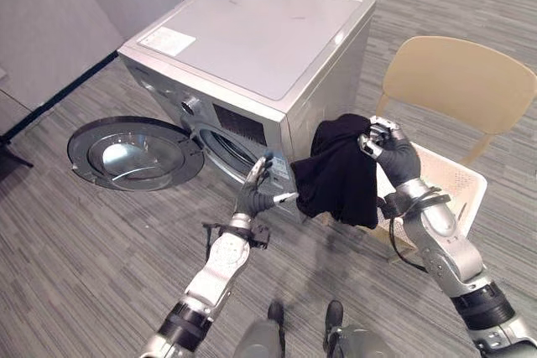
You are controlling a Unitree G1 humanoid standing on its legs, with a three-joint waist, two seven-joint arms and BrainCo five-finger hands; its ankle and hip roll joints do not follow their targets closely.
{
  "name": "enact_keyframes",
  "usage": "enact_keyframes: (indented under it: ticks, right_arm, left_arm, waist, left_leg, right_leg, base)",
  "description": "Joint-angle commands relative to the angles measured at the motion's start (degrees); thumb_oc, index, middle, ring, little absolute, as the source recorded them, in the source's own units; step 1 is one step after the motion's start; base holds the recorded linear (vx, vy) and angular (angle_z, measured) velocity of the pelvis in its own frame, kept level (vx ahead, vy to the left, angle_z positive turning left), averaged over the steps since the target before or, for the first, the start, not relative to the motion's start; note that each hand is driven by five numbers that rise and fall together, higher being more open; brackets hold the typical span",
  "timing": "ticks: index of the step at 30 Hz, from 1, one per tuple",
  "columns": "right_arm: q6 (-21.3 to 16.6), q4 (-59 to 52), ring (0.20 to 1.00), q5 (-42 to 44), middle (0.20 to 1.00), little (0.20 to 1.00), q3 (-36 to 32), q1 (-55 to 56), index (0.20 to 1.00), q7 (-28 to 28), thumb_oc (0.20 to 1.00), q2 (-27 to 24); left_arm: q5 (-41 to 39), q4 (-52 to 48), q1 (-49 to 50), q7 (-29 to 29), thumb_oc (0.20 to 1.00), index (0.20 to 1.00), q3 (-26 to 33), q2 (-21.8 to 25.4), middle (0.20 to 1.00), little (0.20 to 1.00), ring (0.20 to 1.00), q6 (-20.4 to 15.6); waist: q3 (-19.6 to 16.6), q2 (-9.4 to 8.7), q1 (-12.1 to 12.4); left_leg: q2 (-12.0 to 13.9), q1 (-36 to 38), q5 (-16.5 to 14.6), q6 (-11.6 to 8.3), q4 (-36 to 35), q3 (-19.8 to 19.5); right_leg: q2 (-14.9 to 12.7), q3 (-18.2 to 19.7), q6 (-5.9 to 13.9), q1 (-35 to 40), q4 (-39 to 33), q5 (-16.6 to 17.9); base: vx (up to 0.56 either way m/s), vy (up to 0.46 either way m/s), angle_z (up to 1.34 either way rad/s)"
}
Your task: Grab the laundry basket,head to the washer,open it,put in the laundry and shut it.
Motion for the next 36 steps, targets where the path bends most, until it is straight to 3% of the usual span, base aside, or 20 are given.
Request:
enact_keyframes:
  ticks: [1, 10, 11, 14, 15, 16, 17, 24, 25, 30, 36]
  right_arm:
    - [-3.4, -1.9, 0.2, 1.4, 0.2, 0.2, 0.9, -3.3, 0.2, 1.3, 0.2, 5.4]
    - [-3.1, -0.3, 0.2, 6.9, 0.2, 0.2, 8.0, -8.5, 0.2, 1.4, 0.2, 10.7]
    - [-3.0, 0.0, 0.2, 8.7, 0.2, 0.2, 9.4, -9.3, 0.2, 1.8, 0.2, 12.0]
    - [-2.6, -0.1, 0.2, 9.0, 0.2, 0.2, 9.9, -8.5, 0.2, 2.5, 0.2, 12.0]
    - [-1.8, 0.3, 0.46, 8.9, 0.46, 0.46, 10.5, -6.8, 0.46, 3.1, 0.46, 11.3]
    - [-1.8, 0.3, 0.548, 8.9, 0.548, 0.548, 10.5, -6.7, 0.548, 3.1, 0.548, 11.3]
    - [-1.3, 1.0, 1.0, 8.5, 1.0, 1.0, 10.5, -5.6, 1.0, 3.3, 1.0, 10.7]
    - [1.0, 2.9, 1.0, 0.7, 1.0, 1.0, 6.9, 1.4, 1.0, 4.5, 1.0, 5.8]
    - [1.1, 3.4, 1.0, -4.3, 1.0, 1.0, 4.2, 4.3, 1.0, 4.4, 1.0, 3.5]
    - [1.3, 4.8, 1.0, -13.9, 1.0, 1.0, -1.2, 10.0, 1.0, 3.6, 1.0, 0.1]
    - [2.0, 11.9, 1.0, -27.7, 1.0, 1.0, -9.1, 20.6, 1.0, 3.2, 1.0, -4.1]
  left_arm:
    - [5.5, 2.8, -1.6, 0.5, 1.0, 1.0, -4.4, -0.4, 1.0, 1.0, 1.0, -1.7]
    - [8.4, 12.1, -12.0, 2.4, 1.0, 1.0, -11.0, -4.4, 1.0, 1.0, 1.0, 0.0]
    - [9.7, 13.7, -13.5, 2.8, 0.2, 0.2, -12.2, -4.9, 0.2, 0.2, 0.2, 0.0]
    - [9.2, 12.9, -12.4, 2.7, 0.2, 0.2, -11.3, -4.5, 0.2, 0.2, 0.2, -0.1]
    - [8.8, 12.5, -10.8, 2.9, 0.2, 0.2, -10.4, -4.1, 0.2, 0.2, 0.2, -0.2]
    - [8.8, 12.5, -10.8, 2.9, 0.2, 0.2, -10.4, -4.1, 0.2, 0.2, 0.2, -0.2]
    - [8.6, 12.2, -10.0, 3.0, 0.2, 0.2, -9.6, -3.8, 0.2, 0.2, 0.2, -0.2]
    - [4.7, 7.5, -1.7, 2.7, 0.2, 0.2, -2.0, -0.4, 0.2, 0.2, 0.2, -0.9]
    - [3.9, 6.2, 1.3, 2.3, 0.2, 0.2, 1.0, 1.2, 0.2, 0.2, 0.2, -1.3]
    - [2.0, 5.6, 7.3, 1.3, 0.2, 0.2, 6.7, 2.8, 0.2, 0.2, 0.2, -1.3]
    - [1.3, 11.2, 17.1, -1.1, 0.2, 0.2, 15.6, 4.4, 0.2, 0.2, 0.2, -0.5]
  waist:
    - [-7.2, -2.68, 0.4]
    - [-8.2, -3.32, 0.3]
    - [-8.5, -3.27, 0.3]
    - [-8.8, -3.18, 0.3]
    - [-8.9, -3.17, 0.5]
    - [-8.9, -3.17, 0.5]
    - [-9.1, -3.19, 0.6]
    - [-9.6, -2.81, 1.1]
    - [-9.6, -2.65, 1.2]
    - [-9.7, -2.13, 1.1]
    - [-9.2, -1.44, 0.9]
  left_leg:
    - [-2.4, 0.9, 2.3, 2.79, -10.1, -0.4]
    - [-3.0, 1.9, 2.2, 3.34, -10.5, 0.3]
    - [-3.1, 2.3, 2.1, 3.6, -10.5, 0.7]
    - [-3.1, 2.6, 2.0, 3.75, -10.5, 1.0]
    - [-3.0, 2.8, 1.9, 3.88, -10.5, 1.2]
    - [-3.0, 2.8, 1.9, 3.88, -10.5, 1.2]
    - [-3.0, 2.9, 1.9, 3.91, -10.5, 1.4]
    - [-3.0, 3.3, 2.0, 3.87, -10.5, 1.4]
    - [-3.0, 3.3, 2.2, 3.83, -10.5, 1.3]
    - [-3.0, 3.4, 2.4, 3.74, -10.5, 1.3]
    - [-2.8, 3.6, 2.8, 3.73, -10.5, 1.1]
  right_leg:
    - [0.0, 6.1, 8.79, 4.9, -5.1, -5.2]
    - [-0.9, 6.7, 9.53, 4.9, -2.9, -5.4]
    - [-1.1, 7.1, 9.68, 5.1, -2.8, -5.2]
    - [-1.3, 7.3, 9.74, 5.2, -2.8, -5.2]
    - [-1.4, 7.4, 9.78, 5.5, -2.9, -5.1]
    - [-1.4, 7.4, 9.78, 5.5, -2.9, -5.1]
    - [-1.5, 7.5, 9.79, 5.8, -3.1, -5.1]
    - [-1.7, 7.3, 9.77, 6.8, -4.1, -4.9]
    - [-1.7, 7.1, 9.78, 7.1, -4.3, -5.0]
    - [-1.7, 7.0, 9.8, 7.4, -4.6, -5.0]
    - [-1.5, 6.9, 9.77, 7.5, -4.4, -5.3]
  base:
    - [0.02, 0.202, -0.03]
    - [-0.03, 0.104, -0.04]
    - [-0.03, 0.069, -0.03]
    - [0.0, 0.03, -0.12]
    - [0.01, 0.008, -0.11]
    - [0.01, 0.0, -0.07]
    - [0.01, -0.006, -0.06]
    - [0.01, -0.017, -0.04]
    - [0.01, -0.039, -0.01]
    - [0.01, -0.023, 0.0]
    - [0.01, -0.034, 0.0]
